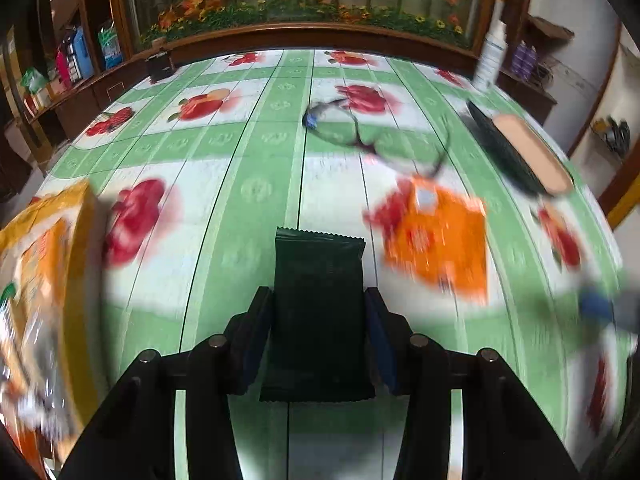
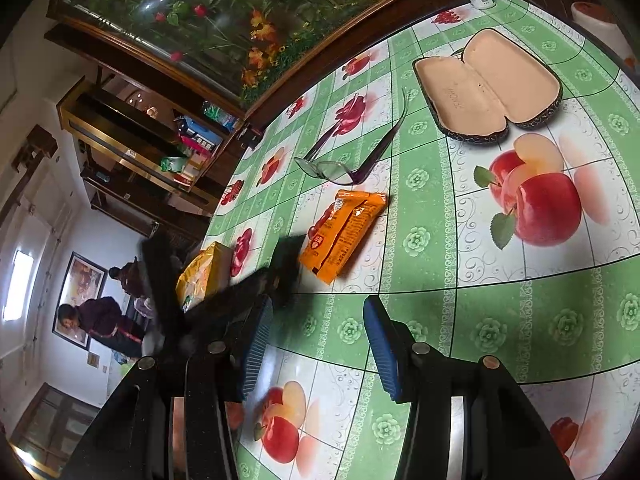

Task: Organize snacks
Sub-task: 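Grasp the dark green pouch with the left gripper while the right grasps the orange wrapper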

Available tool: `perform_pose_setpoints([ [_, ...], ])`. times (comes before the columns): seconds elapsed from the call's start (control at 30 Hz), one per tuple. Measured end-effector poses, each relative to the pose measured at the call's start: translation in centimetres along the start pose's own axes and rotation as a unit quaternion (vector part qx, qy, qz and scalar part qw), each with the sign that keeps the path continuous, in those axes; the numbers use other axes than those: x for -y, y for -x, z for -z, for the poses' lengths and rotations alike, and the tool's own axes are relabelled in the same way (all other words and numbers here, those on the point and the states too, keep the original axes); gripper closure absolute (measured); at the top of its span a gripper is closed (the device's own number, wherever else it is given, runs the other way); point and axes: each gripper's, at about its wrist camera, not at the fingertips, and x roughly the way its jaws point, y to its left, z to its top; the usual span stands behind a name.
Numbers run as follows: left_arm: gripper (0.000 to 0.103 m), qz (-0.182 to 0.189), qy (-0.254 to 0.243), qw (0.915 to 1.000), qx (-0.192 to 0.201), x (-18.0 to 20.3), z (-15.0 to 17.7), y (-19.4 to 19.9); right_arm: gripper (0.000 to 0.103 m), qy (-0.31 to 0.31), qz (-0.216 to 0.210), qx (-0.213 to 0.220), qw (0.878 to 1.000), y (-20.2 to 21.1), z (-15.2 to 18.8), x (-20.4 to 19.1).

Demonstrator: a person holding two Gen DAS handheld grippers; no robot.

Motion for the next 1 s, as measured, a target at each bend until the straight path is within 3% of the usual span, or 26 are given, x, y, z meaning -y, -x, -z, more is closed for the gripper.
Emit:
perform_pose_setpoints([
  [0.07,0.058,0.016,-0.006,0.9998,0.003,0.2,2.4,1.7,0.052,0.005,0.012,0.004,1.000,-0.1,0.0,0.0],
  [0.23,0.058,0.003,-0.024,0.9993,0.027,0.3,6.1,3.9,0.048,0.018,0.047,0.010,0.999,-1.1,0.1,-0.2],
  [0.33,0.058,0.008,-0.017,0.9992,0.034,-0.1,6.4,4.1,0.048,0.033,0.087,0.015,0.996,-2.3,-0.3,-0.4],
  [0.5,0.058,0.010,-0.015,0.9992,0.036,-0.3,6.3,4.1,0.046,0.041,0.114,0.010,0.993,-4.1,-0.9,-2.2],
  [0.6,0.058,0.010,-0.014,0.9992,0.037,-0.3,6.3,4.1,0.039,0.025,0.145,0.002,0.989,-6.2,-2.2,-2.8],
  [0.77,0.058,0.016,-0.002,0.9991,0.039,-0.7,6.4,4.1,0.039,0.009,0.226,-0.022,0.974,-10.8,-4.9,-3.5],
  [0.83,0.058,0.011,-0.006,0.9992,0.038,-0.5,6.4,4.1,0.031,0.045,0.254,-0.029,0.966,-12.5,-5.3,-4.6],
  [0.87,0.058,0.008,-0.008,0.9992,0.038,-0.4,6.4,4.1,0.029,0.074,0.282,-0.037,0.956,-13.5,-5.3,-5.4],
  [1.0,0.058,0.013,-0.005,0.9992,0.038,-0.6,6.4,4.1,0.033,0.151,0.333,-0.036,0.930,-14.6,-3.9,-6.5],
])
